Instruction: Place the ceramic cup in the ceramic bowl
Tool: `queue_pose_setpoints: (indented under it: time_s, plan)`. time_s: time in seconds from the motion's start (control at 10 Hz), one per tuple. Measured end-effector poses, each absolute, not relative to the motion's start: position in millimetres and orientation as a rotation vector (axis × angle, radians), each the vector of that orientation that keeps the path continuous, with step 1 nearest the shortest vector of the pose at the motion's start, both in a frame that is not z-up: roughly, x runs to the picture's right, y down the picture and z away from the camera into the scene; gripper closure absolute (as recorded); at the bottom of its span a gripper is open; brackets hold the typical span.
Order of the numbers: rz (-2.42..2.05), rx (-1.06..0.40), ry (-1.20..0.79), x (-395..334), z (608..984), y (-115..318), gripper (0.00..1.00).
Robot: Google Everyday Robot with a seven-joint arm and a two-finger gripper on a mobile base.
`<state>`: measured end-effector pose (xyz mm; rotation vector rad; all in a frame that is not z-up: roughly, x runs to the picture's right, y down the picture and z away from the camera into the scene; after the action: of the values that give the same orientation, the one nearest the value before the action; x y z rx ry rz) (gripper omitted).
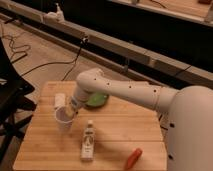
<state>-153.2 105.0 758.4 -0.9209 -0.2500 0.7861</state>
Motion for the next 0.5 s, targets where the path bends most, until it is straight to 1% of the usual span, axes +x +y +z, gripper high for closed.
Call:
queue_pose_setpoints:
  time_s: [0.2, 0.4, 0.5]
  plan:
    - [0.899, -0.886, -0.259, -101, 772, 54, 1.0]
    - [0.982, -0.844, -0.267, -64, 780, 20, 1.0]
    - [1.0, -0.835, -0.27, -56, 782, 12, 1.0]
